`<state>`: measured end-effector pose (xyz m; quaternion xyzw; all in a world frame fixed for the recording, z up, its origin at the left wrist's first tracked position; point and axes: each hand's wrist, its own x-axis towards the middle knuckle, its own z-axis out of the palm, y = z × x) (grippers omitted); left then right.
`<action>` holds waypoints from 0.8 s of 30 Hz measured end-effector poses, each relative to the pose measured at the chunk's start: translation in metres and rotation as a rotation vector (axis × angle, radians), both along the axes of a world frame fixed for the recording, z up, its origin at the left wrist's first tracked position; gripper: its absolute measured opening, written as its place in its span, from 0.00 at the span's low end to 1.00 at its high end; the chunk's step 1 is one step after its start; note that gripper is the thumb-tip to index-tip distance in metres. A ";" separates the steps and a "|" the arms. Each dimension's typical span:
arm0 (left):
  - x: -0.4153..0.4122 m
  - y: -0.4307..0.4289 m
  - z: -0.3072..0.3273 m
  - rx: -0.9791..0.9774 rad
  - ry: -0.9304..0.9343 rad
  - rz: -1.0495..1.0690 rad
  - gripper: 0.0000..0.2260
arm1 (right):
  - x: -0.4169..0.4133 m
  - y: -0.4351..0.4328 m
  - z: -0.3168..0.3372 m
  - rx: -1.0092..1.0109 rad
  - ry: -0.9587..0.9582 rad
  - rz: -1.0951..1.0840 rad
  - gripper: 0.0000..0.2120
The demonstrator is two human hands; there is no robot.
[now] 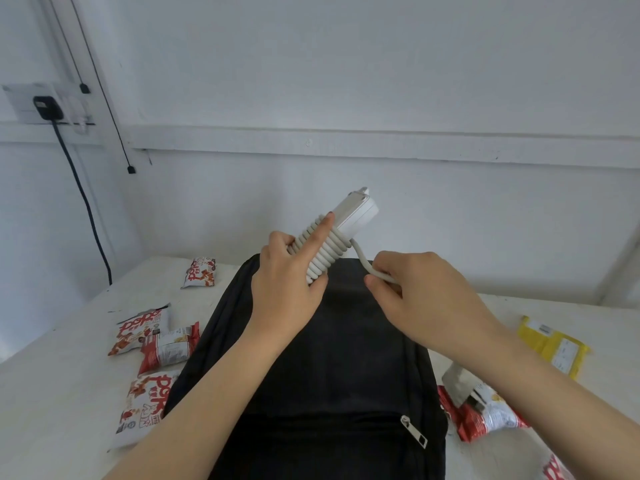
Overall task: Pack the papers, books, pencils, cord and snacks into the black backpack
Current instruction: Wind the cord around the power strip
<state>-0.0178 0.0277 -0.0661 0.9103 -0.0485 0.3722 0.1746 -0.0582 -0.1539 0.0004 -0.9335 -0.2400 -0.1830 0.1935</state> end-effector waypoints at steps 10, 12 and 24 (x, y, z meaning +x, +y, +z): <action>0.009 0.003 0.014 -0.013 -0.053 -0.015 0.37 | -0.015 -0.015 -0.001 0.322 0.297 0.224 0.07; 0.011 0.007 0.014 0.019 -0.033 0.005 0.36 | -0.016 -0.019 -0.002 0.324 0.292 0.195 0.05; -0.002 0.002 0.006 0.271 0.076 -0.170 0.48 | -0.011 -0.026 0.056 -0.567 -0.404 0.220 0.17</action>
